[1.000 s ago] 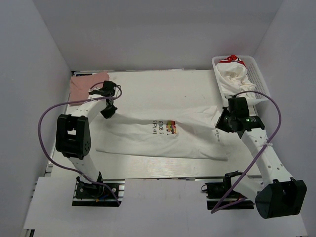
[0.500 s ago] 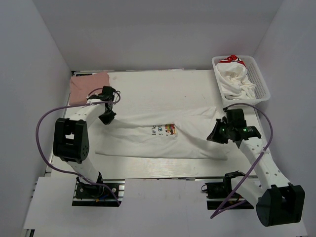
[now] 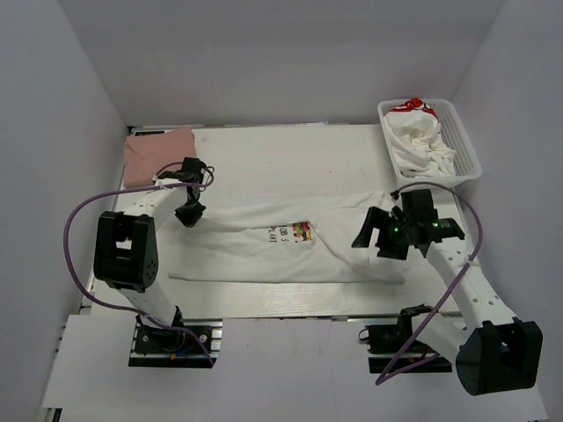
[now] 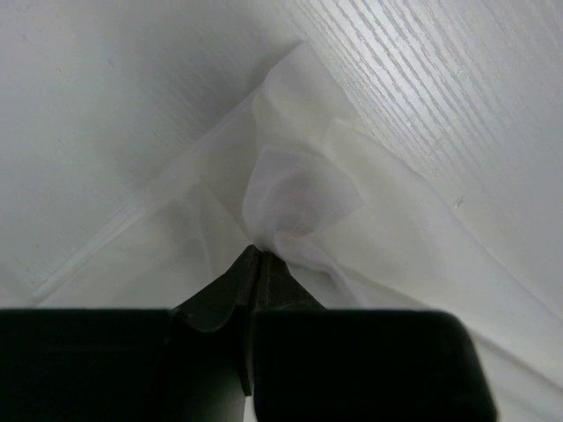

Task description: Fold and stack the t-shirts

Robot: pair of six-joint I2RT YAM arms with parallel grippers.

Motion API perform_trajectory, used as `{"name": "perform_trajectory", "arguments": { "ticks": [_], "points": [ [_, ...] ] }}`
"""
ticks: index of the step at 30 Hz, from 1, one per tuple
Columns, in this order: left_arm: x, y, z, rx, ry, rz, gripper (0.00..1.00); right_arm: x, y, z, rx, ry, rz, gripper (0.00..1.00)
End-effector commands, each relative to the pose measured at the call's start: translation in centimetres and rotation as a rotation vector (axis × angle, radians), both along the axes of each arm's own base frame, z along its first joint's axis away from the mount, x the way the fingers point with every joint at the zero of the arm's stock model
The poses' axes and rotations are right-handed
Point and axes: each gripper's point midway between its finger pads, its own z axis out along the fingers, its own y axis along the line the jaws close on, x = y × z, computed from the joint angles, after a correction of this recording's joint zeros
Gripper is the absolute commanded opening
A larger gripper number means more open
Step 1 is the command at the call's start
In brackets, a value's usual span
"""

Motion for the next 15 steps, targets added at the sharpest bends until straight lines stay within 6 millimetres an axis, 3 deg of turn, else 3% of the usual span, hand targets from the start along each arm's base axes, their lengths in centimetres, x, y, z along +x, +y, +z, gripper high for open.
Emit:
{"name": "perform_trajectory", "arguments": {
  "ticks": [1, 5, 9, 11, 15],
  "points": [
    [0.3, 0.9, 2.3, 0.035, -0.059, 0.037, 0.14, 3.5, 0.2, 2.9, 0.008, -0.121, -0.017, 0.9],
    [1.5, 1.3, 4.0, 0.062, -0.101, 0.047, 0.16, 5.2, 1.6, 3.0, 0.064, -0.142, 0.024, 0.9],
    [2.1, 1.6, 5.8, 0.073, -0.148, 0.055, 0.17, 5.5, 2.1, 2.4, 0.083, -0.123, 0.045, 0.9],
    [1.4, 1.5, 5.3, 0.065, -0.142, 0.052, 0.2, 5.4, 2.0, 2.0, 0.076, -0.117, 0.044, 0.9],
    [-2.5, 1.2, 1.9, 0.023, -0.055, 0.096, 0.24, 5.0, 1.9, 1.3, 0.069, -0.099, 0.041, 0.9]
  ]
}}
